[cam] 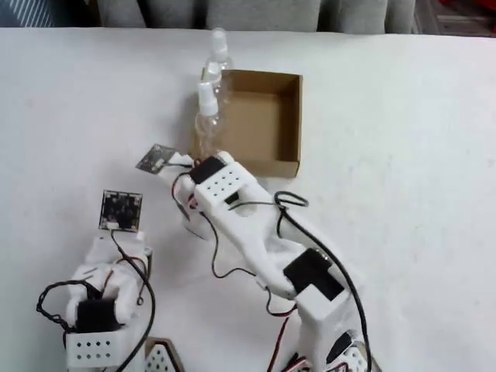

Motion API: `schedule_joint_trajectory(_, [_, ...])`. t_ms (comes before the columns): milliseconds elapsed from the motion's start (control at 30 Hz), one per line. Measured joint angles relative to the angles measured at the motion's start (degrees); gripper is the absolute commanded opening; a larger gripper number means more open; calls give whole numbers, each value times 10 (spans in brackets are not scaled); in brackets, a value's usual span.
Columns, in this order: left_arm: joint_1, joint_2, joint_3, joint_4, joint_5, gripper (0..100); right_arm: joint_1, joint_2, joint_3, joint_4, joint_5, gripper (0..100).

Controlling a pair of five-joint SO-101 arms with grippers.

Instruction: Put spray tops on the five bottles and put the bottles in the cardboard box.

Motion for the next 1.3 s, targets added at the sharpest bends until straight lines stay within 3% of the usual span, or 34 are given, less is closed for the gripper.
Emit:
schedule_joint_trajectory(200, [0, 0, 0, 0, 0, 27, 0, 18, 0, -10, -1, 245])
schedule_joint_trajectory(367, [0, 0, 0, 0, 0, 27, 8, 18, 0, -19, 0, 5])
schedule_joint_trajectory(467, [0, 0, 0, 0, 0, 27, 27, 18, 0, -37, 0, 43])
schedule_joint_trajectory(633, [0, 0, 0, 0, 0, 27, 53, 7, 0, -27, 0, 18])
schedule_joint_trajectory(867, [0, 0, 0, 0, 0, 27, 96, -114, 0, 76, 1, 16])
schedule_joint_trajectory(1100, [0, 0, 0, 0, 0, 27, 224, -209, 2, 176, -59, 16])
schedule_joint_trajectory(1300, [0, 0, 0, 0, 0, 27, 360, -261, 91, 165, -83, 16])
